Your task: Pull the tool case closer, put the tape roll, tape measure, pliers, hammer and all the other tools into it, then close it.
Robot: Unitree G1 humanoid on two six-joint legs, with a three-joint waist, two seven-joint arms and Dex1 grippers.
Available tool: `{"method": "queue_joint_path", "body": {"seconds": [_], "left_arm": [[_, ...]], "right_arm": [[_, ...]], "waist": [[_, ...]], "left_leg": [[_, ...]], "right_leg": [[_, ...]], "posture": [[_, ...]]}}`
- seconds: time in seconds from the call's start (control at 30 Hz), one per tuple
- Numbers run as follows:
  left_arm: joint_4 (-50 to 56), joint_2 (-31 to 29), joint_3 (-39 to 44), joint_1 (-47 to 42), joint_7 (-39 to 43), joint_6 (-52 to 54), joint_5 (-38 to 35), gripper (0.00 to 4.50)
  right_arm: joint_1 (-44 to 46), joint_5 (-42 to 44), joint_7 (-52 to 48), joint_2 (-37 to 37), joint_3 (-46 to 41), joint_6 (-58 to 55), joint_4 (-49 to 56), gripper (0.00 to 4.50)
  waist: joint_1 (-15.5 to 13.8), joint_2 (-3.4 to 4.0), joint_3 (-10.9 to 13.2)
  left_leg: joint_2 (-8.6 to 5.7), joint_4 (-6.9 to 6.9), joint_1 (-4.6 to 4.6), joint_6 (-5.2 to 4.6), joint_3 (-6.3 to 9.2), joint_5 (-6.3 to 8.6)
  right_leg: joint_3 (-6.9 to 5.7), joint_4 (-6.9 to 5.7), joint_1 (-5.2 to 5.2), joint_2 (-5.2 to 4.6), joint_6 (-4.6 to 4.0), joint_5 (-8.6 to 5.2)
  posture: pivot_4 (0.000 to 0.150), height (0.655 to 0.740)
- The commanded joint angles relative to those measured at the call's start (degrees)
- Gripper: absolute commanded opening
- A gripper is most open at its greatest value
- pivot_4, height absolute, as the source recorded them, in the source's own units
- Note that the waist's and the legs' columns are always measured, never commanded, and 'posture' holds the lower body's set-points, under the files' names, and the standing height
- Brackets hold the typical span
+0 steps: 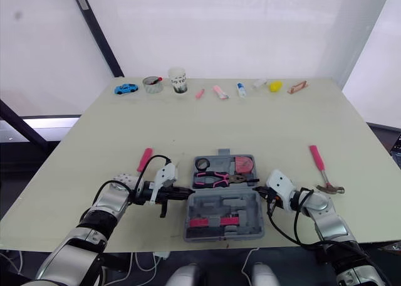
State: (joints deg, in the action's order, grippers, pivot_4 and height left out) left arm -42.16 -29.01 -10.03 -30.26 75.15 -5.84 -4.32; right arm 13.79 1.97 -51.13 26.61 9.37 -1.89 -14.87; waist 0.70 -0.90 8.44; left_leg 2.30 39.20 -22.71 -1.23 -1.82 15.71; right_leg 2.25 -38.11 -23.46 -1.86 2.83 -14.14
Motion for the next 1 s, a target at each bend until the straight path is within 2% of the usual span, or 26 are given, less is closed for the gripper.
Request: {"method": "queue_joint_path", "body": {"seconds": [0.03, 1.0], "left_arm": [[-0.45, 1.27, -0.11, -1.10, -1.74, -0.70, 0.65, 0.00], [-1.49, 1.33, 0.92, -1.21, -3.00, -1.74, 1.24, 0.00]], "right_arm": [[0.64, 1.18, -0.66, -1.22, 0.73, 2.34, 2.24, 0.05], [0.61, 0.63, 0.99, -1.75, 0.47, 4.29, 0.68, 0.05]], "waist": [[0.01, 0.00, 0.00], [0.05, 0.00, 0.00]], "left_leg": [[0.00, 0.00, 0.00, 0.00, 0.00, 0.00], [0.00, 0.00, 0.00, 0.00, 0.00, 0.00]], "right_leg": [[0.00, 0.00, 0.00, 0.00, 0.00, 0.00], [0.00, 0.00, 0.00, 0.00, 0.00, 0.00]], "posture": [[0.150, 0.7400], [0.150, 0.7400]]}}
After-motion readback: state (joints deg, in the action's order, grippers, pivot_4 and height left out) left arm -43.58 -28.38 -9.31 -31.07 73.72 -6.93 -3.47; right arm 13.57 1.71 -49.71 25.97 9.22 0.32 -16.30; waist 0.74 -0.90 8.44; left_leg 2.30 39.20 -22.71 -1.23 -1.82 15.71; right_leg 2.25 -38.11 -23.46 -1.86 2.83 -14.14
